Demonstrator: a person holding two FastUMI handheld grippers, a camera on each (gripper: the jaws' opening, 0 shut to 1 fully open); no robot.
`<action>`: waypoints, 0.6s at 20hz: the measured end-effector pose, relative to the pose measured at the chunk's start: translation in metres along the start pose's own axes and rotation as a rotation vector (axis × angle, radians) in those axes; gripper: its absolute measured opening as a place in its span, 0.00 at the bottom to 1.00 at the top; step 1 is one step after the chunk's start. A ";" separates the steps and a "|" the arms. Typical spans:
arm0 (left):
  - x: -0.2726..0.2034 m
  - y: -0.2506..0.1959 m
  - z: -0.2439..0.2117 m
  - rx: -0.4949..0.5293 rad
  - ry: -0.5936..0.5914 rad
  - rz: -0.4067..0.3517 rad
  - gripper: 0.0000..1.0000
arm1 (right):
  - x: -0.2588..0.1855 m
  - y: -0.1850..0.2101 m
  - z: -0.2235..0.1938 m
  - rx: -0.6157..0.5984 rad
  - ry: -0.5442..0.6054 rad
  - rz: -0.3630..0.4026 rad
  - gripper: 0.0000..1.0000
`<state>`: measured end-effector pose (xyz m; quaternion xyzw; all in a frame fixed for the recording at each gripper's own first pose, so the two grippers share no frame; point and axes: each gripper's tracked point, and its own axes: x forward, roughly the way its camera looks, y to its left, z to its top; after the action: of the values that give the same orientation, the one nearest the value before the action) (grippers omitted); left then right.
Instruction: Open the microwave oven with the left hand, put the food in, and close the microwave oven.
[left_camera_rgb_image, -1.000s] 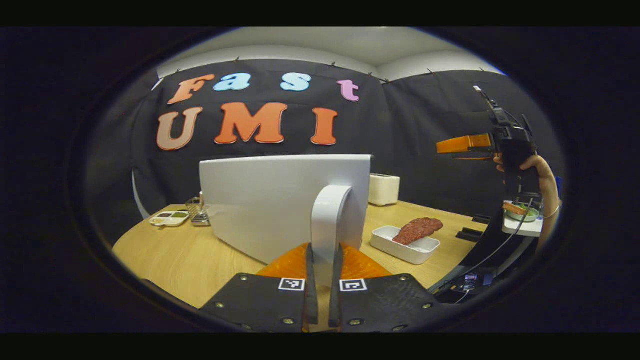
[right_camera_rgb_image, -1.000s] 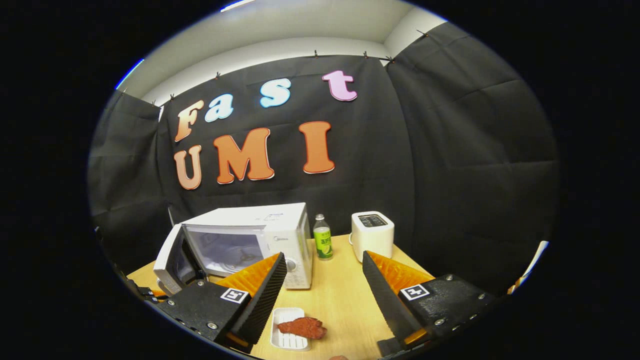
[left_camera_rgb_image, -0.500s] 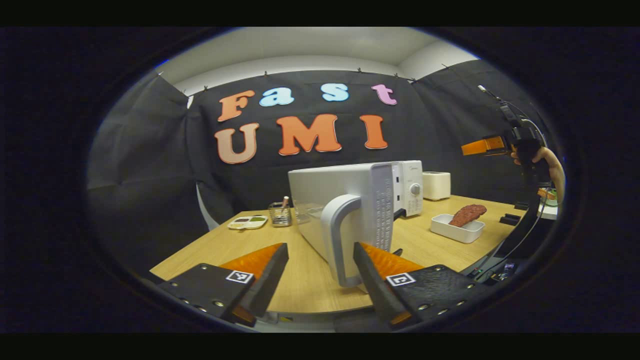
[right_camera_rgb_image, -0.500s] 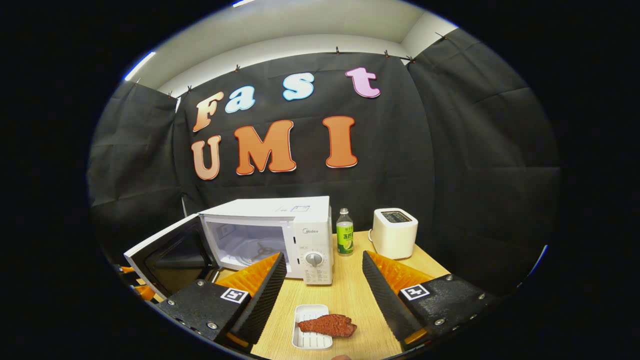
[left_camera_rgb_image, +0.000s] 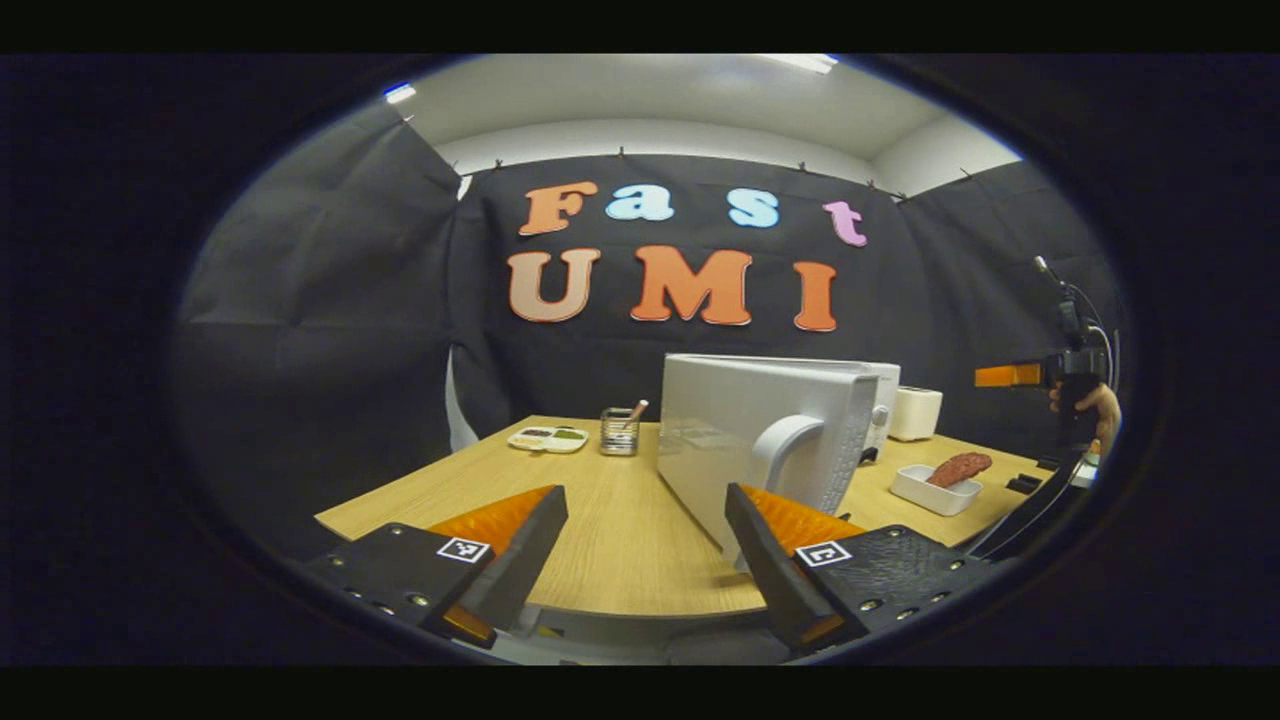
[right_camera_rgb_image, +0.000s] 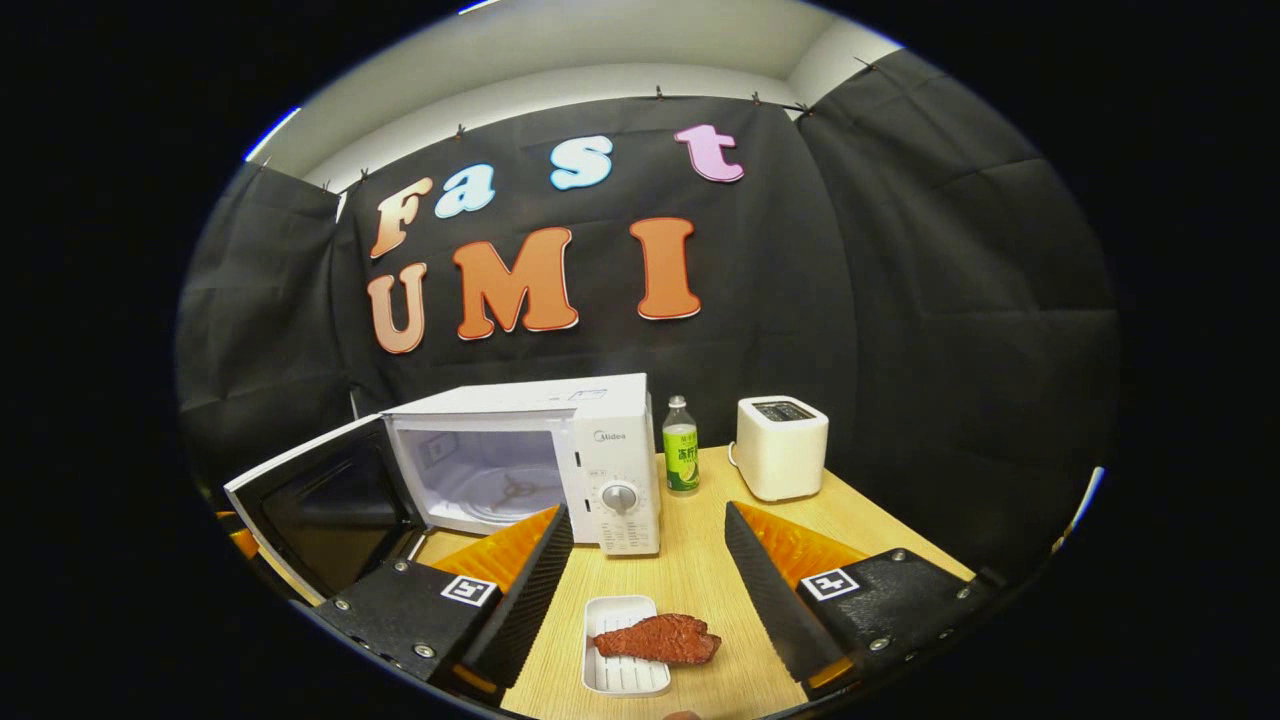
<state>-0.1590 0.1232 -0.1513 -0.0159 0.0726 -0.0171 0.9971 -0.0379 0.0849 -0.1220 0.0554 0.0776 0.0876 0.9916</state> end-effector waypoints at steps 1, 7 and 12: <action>0.001 0.008 0.001 -0.006 -0.001 0.018 0.94 | 0.001 -0.003 -0.007 0.042 0.012 0.000 0.95; 0.020 0.045 0.004 -0.042 0.007 0.102 0.94 | 0.005 -0.042 -0.044 0.303 0.041 -0.064 0.95; 0.032 0.062 0.007 -0.067 0.002 0.141 0.94 | 0.004 -0.067 -0.073 0.511 0.024 -0.100 0.94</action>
<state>-0.1243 0.1843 -0.1510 -0.0441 0.0748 0.0558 0.9947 -0.0349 0.0270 -0.2025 0.2993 0.1116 0.0165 0.9475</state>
